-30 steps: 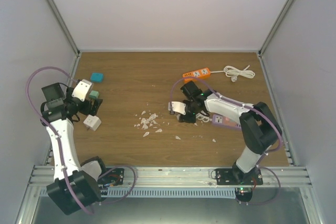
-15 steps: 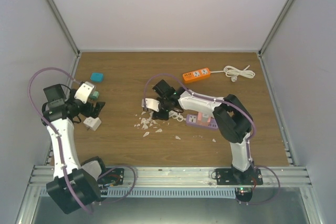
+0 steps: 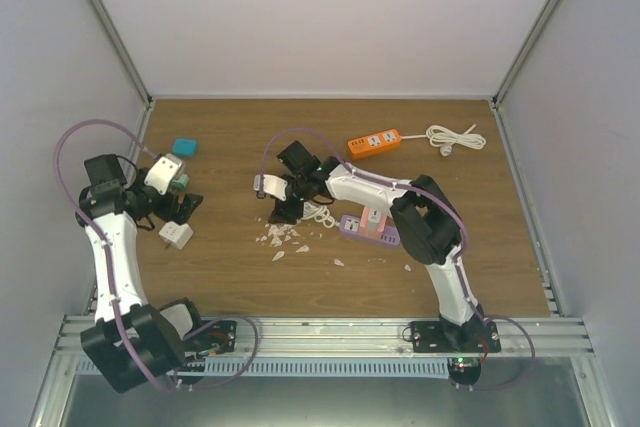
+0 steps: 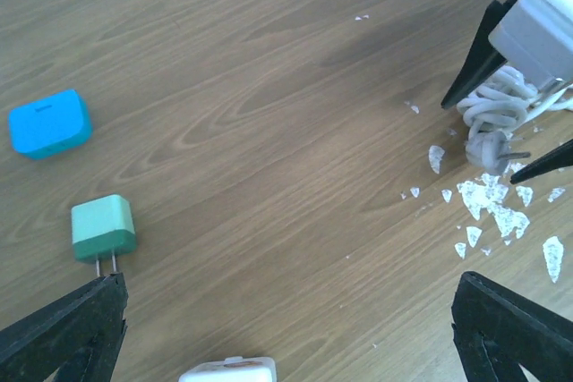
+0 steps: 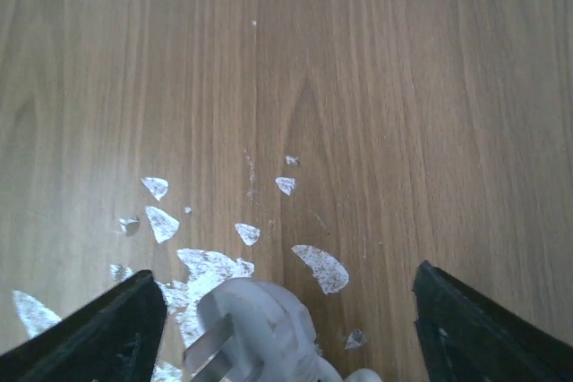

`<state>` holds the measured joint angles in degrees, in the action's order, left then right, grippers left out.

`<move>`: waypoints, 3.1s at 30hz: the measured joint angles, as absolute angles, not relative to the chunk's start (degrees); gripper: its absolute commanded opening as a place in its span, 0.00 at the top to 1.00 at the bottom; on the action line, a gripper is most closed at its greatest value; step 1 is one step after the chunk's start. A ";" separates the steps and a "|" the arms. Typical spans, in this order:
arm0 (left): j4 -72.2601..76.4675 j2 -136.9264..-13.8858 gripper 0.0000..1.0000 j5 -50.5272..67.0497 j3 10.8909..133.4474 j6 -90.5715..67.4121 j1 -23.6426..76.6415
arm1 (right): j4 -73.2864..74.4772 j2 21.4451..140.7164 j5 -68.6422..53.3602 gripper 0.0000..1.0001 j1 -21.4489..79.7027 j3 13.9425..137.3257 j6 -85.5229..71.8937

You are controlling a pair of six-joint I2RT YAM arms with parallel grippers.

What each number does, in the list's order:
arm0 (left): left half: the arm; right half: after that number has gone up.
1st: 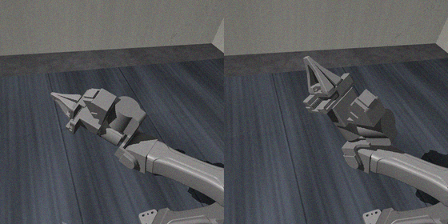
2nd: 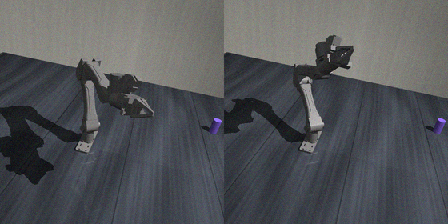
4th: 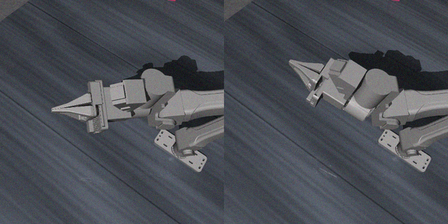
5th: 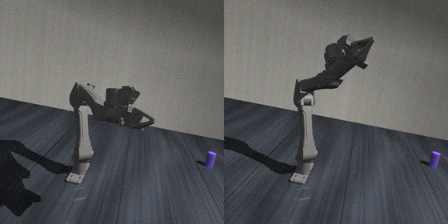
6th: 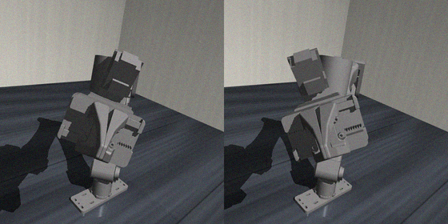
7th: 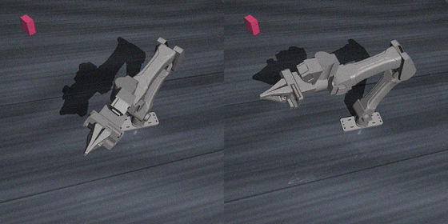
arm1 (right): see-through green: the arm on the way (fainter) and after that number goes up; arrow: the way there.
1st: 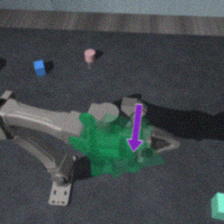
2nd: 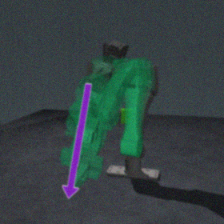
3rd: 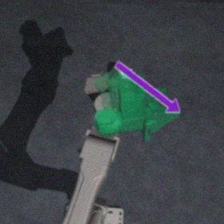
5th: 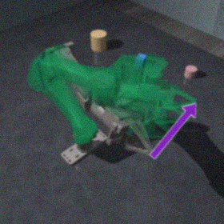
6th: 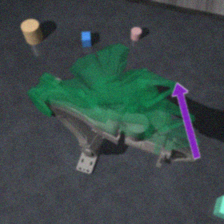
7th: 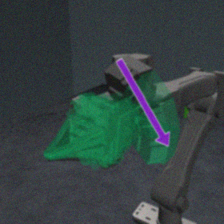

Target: Pull the plug off the socket

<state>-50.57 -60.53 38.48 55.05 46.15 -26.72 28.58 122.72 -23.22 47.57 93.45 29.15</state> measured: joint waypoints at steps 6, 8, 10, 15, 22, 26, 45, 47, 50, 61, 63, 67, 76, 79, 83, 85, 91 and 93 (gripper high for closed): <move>-53.65 -65.63 0.01 41.45 59.83 48.07 -26.26 | 29.82 117.60 -25.45 0.10 47.18 93.36 30.09; -54.17 -66.52 0.01 42.78 61.19 48.10 -25.15 | 29.69 112.79 -26.92 0.08 46.63 91.90 30.48; -54.28 -67.05 0.01 43.70 61.93 47.99 -23.90 | 29.41 107.74 -28.14 0.06 45.74 89.93 30.70; -54.02 -68.38 0.01 44.31 62.96 46.57 -17.80 | 28.18 93.21 -31.66 0.03 40.88 80.86 31.70; -51.57 -69.43 0.01 44.01 64.29 42.98 -5.19 | 28.69 77.95 -36.12 0.00 30.28 67.57 34.70; -48.84 -71.88 0.01 43.81 65.63 40.88 2.52 | 29.98 70.63 -37.69 0.00 24.82 60.64 37.45; -41.06 -87.24 0.01 42.70 71.48 35.51 23.94 | 38.41 67.48 -43.16 0.01 5.08 43.64 55.77; -40.91 -87.22 0.01 43.07 71.46 35.33 24.03 | 37.91 70.32 -43.18 0.04 5.06 43.27 56.45; -40.69 -87.02 0.01 43.59 71.29 35.31 24.08 | 36.95 73.69 -43.16 0.09 5.21 43.03 57.06; -39.05 -82.54 0.02 43.72 65.76 35.42 24.10 | 31.16 79.09 -41.82 0.32 10.41 42.89 55.18; -38.30 -81.45 0.03 43.77 64.93 35.57 24.12 | 30.00 79.66 -41.23 0.38 11.55 42.89 54.57; -36.99 -80.09 0.06 44.34 64.60 36.14 24.18 | 28.40 79.94 -40.51 0.44 14.11 42.89 53.10; -31.90 -78.91 0.15 46.92 60.18 39.27 26.61 | 25.98 83.09 -41.25 0.46 19.53 44.86 52.62; -29.54 -78.91 0.18 47.13 58.13 39.75 28.10 | 24.95 84.93 -41.93 0.46 21.71 46.11 52.01; -25.21 -79.07 0.23 46.94 56.21 39.55 30.06 | 23.44 86.70 -42.94 0.45 23.57 46.96 50.81; -22.50 -79.64 0.23 46.61 55.57 39.35 31.20 | 22.26 87.48 -43.55 0.39 24.14 47.18 50.13; -16.99 -83.18 0.25 45.93 55.00 38.89 34.89 | 20.14 88.42 -44.18 0.22 24.58 46.98 49.23; -16.03 -84.40 0.24 45.80 55.00 38.74 35.64 | 19.62 88.55 -44.16 0.21 24.75 46.63 49.15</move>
<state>-16.03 -84.40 45.80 55.00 38.74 35.64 19.62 88.55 -44.16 24.75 46.63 49.15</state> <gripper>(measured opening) 0.752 0.768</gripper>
